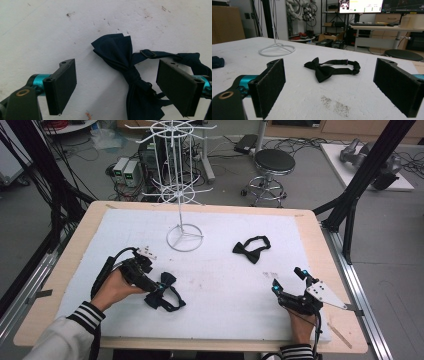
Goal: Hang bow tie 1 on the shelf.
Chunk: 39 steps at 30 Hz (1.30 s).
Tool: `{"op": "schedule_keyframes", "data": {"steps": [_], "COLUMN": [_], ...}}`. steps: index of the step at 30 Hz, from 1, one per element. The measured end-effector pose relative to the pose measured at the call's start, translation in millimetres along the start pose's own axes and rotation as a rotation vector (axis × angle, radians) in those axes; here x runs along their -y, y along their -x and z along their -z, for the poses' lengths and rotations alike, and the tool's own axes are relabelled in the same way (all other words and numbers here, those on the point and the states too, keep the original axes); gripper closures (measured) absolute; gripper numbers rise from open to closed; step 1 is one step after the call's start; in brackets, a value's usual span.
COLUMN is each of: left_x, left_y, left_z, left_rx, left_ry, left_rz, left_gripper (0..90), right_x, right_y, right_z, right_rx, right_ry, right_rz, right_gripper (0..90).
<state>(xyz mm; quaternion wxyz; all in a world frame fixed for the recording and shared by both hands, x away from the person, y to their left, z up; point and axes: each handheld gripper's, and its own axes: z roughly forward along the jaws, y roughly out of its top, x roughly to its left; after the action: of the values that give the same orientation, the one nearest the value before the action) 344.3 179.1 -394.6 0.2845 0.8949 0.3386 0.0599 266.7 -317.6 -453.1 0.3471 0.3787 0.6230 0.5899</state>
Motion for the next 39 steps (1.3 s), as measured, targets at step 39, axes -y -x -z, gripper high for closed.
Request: {"op": "schedule_keyframes", "data": {"steps": [39], "left_x": [-3.5], "left_y": [12.8], "left_z": [-25.6], "left_rx": [0.004], "left_ry": [-0.140], "left_rz": [0.023], "left_gripper": [49.3], "right_x": [0.1], "right_y": [0.7], "right_z": [0.3], "right_rx": [0.003], "right_ry": [0.005], "right_rz": [-0.006], "right_gripper": [9.9]}}
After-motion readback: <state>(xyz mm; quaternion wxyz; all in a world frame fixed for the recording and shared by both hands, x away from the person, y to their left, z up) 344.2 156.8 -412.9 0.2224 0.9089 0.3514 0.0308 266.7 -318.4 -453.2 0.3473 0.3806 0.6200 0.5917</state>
